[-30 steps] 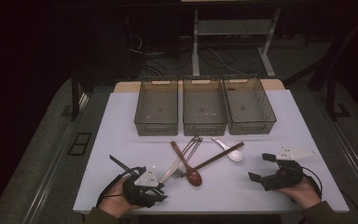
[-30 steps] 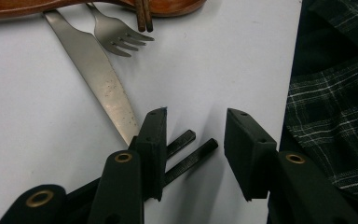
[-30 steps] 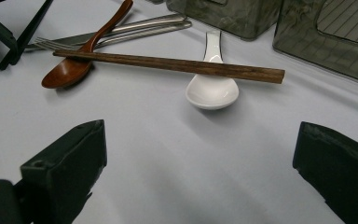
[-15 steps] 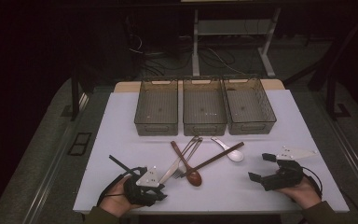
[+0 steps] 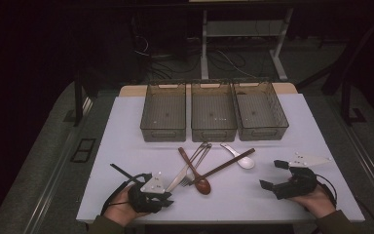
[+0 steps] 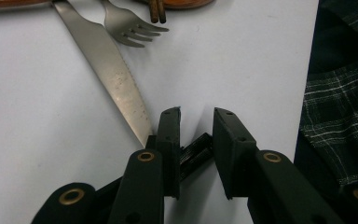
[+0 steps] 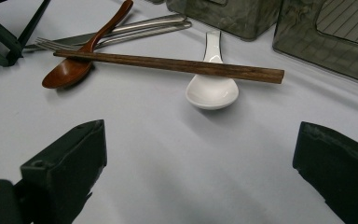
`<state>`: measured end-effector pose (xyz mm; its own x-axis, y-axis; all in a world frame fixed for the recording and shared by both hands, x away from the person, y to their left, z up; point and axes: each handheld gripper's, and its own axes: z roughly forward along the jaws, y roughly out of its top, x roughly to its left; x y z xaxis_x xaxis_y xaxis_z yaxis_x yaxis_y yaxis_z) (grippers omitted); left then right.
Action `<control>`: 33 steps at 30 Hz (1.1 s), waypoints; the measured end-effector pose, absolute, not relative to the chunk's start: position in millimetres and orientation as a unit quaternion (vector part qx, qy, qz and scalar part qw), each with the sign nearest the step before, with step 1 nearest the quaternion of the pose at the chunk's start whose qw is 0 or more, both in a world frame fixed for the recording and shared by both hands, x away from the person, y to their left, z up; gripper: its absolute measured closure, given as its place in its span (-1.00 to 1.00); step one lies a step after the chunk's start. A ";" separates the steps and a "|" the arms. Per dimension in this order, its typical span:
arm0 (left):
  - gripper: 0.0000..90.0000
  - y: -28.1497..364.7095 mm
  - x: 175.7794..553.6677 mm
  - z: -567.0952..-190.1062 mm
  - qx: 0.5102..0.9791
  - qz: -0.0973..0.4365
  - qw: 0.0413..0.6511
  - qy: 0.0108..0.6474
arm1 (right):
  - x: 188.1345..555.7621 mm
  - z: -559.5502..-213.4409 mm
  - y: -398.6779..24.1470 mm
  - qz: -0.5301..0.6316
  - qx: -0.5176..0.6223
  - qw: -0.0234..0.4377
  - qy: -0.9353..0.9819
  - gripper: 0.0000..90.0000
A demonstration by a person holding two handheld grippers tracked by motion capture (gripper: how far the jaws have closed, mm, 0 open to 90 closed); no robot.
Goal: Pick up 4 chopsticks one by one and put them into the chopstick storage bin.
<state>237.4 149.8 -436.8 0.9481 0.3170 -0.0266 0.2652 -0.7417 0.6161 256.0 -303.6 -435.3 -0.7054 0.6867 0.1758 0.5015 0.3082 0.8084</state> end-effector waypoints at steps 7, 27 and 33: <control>0.57 155.0 238.2 -436.3 0.932 0.046 0.321 0.160 | 256.0 -435.3 -303.7 0.457 0.370 0.101 0.802 -0.94; 0.41 181.6 240.1 -424.7 0.927 0.068 0.328 0.167 | 256.1 -435.1 -304.0 0.457 0.370 0.101 0.802 -0.94; 0.29 185.3 246.4 -431.0 0.932 0.056 0.321 0.157 | 256.3 -435.4 -303.6 0.457 0.369 0.100 0.803 -0.94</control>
<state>246.4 185.3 -431.0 0.9442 0.3295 0.0030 0.2579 -0.7449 0.6153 256.3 -303.6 -435.4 -0.7069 0.6849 0.1765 0.5016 0.3095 0.8078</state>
